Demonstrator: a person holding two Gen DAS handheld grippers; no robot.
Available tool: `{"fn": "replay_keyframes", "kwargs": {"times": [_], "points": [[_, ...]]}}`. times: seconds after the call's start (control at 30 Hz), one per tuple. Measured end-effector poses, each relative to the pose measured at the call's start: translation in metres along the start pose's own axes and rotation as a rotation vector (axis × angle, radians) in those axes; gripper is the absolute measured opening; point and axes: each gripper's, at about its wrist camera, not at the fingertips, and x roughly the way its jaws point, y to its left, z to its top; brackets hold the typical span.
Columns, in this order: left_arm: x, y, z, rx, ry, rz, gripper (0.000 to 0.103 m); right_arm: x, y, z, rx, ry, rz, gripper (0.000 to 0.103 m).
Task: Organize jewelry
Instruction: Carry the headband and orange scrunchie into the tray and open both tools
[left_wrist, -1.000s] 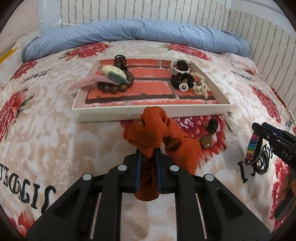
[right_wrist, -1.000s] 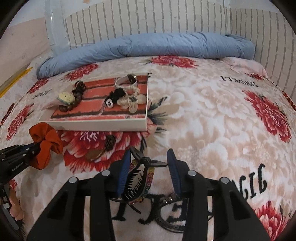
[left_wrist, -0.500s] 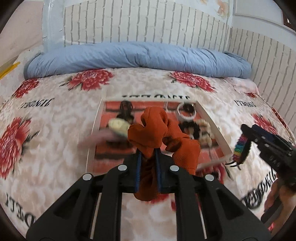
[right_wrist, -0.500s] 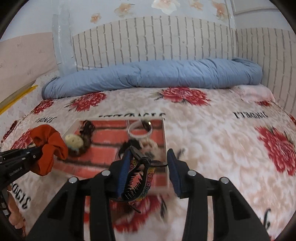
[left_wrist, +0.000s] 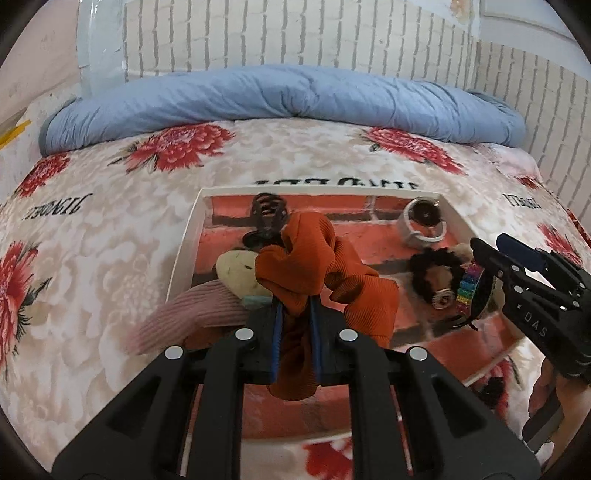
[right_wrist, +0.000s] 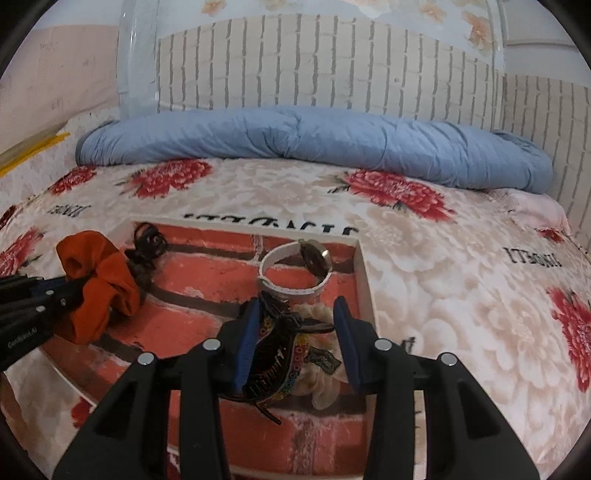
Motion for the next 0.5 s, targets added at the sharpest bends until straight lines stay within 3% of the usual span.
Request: {"fn": "replay_keyframes", "kwargs": {"times": [0.5], "points": [[0.013, 0.003, -0.009, 0.025, 0.006, 0.021, 0.019, 0.016, -0.002, -0.006, -0.015, 0.013, 0.016, 0.041]]}}
